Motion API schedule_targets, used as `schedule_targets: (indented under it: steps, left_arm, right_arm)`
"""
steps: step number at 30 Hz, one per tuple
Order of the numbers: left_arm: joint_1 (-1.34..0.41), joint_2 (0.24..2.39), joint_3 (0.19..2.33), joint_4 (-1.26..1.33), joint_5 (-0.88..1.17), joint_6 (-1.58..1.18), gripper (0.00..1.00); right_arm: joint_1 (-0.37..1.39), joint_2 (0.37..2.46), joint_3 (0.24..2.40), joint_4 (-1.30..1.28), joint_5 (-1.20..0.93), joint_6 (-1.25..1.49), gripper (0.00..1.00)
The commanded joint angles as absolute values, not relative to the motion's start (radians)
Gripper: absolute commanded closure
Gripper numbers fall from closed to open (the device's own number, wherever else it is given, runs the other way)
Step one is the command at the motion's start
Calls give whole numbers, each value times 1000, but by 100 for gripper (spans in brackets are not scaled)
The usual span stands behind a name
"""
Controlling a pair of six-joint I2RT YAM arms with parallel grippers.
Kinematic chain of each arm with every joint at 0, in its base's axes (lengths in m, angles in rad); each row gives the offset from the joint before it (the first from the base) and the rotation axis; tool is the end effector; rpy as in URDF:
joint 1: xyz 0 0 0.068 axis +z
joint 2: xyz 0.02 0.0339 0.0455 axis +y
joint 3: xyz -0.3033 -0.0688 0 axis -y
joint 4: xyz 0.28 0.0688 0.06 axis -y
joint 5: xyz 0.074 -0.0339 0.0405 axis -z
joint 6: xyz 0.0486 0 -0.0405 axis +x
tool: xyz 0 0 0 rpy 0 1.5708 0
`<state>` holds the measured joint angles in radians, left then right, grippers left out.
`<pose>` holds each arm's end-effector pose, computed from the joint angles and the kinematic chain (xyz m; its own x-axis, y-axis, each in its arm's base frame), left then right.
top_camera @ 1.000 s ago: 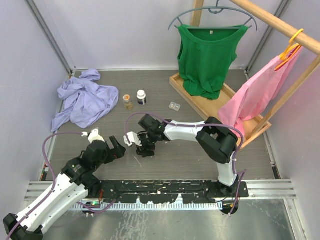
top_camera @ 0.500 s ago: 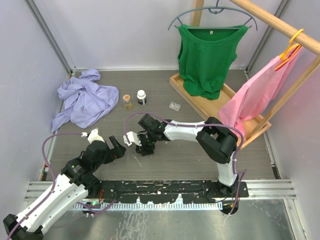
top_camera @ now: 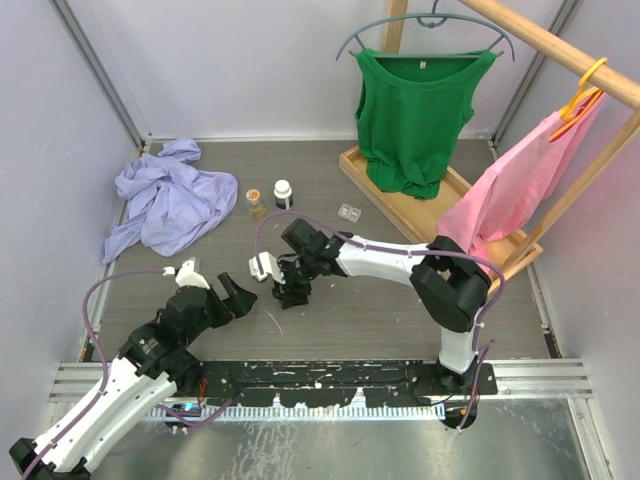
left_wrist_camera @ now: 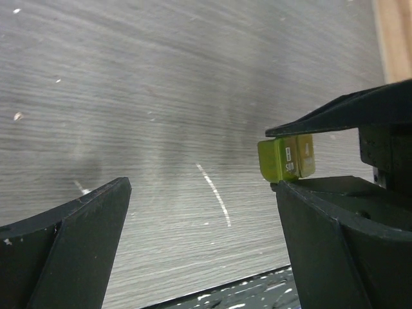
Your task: Sort the pills into containers
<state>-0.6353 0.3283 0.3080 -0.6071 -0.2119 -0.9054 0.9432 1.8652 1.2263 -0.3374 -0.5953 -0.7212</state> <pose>0.0966 -0.0585 0.1943 -0.6403 -0.4834 -0.5969 -0.0981 0.8222 -0.5606 0.2319 0.3661 0.1903 0.1990 -0.6568 -0.7274 -0.9630 -0.2686 -0.0209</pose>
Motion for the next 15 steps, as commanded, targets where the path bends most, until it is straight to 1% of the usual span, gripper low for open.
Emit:
schedule_targets:
  steps: [1,5,9,15]
  left_arm:
    - [-637,264,303,-454,-162,-919,2]
    - [-636,213,280,-347,-115,-920,2]
    - [-636,195,273,-251,-92,-926,2]
    - [-637,248,273,-98,-48,-953,2]
  right_arm:
    - [882,1760,1238,-324,-731,-620,87]
    - [804,1696,1189,-255,-839,-499,87]
    - [729,1644,1124,-122,-935,-320,88]
    - [627,1603,1065,85,-966,-8,89]
